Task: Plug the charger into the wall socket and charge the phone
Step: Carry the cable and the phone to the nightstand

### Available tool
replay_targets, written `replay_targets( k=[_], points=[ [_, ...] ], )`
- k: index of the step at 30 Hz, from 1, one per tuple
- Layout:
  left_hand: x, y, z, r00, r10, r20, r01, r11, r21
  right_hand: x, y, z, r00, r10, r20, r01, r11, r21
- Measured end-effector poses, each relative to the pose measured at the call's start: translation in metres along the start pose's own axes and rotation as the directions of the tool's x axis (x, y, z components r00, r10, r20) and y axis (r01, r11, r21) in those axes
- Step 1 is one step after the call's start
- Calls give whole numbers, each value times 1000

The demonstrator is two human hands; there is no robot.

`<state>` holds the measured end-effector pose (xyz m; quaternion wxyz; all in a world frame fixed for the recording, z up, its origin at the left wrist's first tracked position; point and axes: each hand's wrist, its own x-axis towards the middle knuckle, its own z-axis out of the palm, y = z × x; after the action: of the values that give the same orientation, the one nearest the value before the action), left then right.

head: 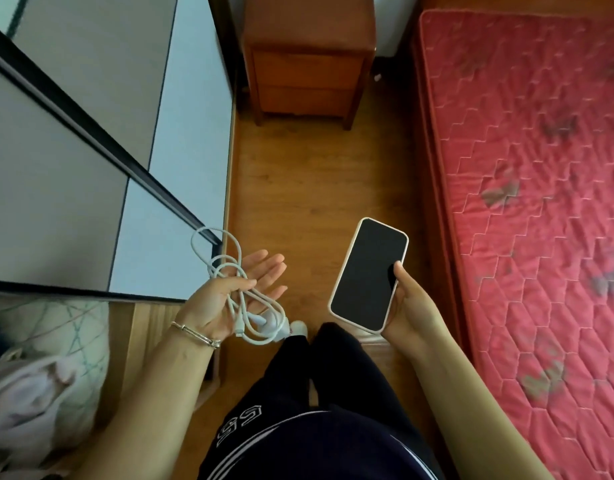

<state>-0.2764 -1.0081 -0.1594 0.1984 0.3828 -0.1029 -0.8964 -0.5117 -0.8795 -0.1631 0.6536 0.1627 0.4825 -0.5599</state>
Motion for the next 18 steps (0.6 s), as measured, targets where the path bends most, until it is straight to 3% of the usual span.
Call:
replay_targets(
  k=[18],
  points=[
    [115,46,83,999,-21,-25,21,1000,-14,67,-142,19,999,6,38,-5,1000,-21]
  ],
)
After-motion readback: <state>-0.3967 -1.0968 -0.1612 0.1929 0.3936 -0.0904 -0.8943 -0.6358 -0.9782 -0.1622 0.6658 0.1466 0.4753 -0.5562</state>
